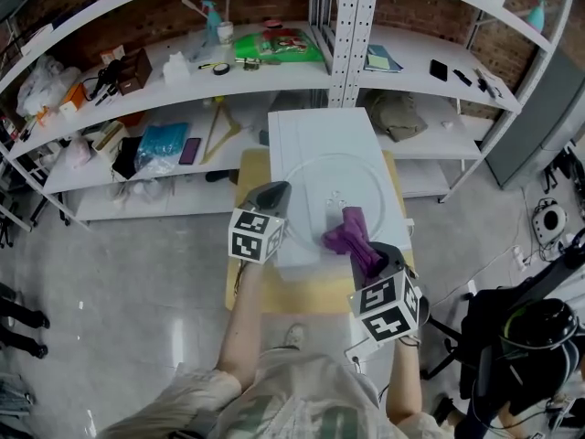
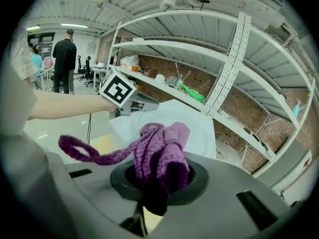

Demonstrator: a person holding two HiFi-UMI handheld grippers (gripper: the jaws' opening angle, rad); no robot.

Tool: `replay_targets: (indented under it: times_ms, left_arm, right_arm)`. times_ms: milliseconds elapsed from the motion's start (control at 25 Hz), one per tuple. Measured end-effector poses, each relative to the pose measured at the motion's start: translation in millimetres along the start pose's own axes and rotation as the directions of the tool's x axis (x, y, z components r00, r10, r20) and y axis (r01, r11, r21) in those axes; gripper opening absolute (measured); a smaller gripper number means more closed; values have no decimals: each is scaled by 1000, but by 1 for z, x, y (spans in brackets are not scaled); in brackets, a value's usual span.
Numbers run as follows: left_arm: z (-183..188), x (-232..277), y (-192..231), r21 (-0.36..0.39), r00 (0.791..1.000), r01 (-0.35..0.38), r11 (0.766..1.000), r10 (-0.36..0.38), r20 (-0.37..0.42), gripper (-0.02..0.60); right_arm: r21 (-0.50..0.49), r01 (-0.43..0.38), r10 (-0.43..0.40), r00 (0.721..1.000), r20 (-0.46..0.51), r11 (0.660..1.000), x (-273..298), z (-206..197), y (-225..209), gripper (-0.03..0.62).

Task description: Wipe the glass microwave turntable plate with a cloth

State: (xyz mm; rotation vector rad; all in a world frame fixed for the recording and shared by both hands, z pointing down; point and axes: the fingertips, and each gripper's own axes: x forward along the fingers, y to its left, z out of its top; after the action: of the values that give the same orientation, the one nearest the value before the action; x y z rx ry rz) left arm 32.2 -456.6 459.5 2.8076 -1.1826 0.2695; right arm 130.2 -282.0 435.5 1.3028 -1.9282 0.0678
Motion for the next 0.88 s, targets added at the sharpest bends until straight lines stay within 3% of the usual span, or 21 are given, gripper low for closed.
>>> replay_targets:
  times_ms: [280, 480, 600, 720, 880]
  left_arm:
    - [1, 0, 0, -11, 1000, 1, 1000, -1, 4, 2]
    - [2, 0, -1, -14, 1000, 2, 1000, -2, 9, 2]
    - [3, 0, -2, -30, 1000, 11, 999, -11, 9, 2]
    - [2, 0, -2, -29, 1000, 11, 1000, -11, 6, 2]
    - [3, 0, -2, -24, 1000, 11, 1000, -10, 8, 2]
  right_arm:
    - [37, -18, 17, 1000, 22, 999, -14, -2, -1, 51]
    - [99, 158, -166, 983, 84, 983, -1, 21, -78, 51]
    - [130, 253, -260, 965, 44, 959, 25, 22, -129, 51]
    - [119, 284, -283, 959, -27, 951, 52, 12, -151, 51]
    - [110, 265, -261, 964, -50, 958, 66, 5, -150, 51]
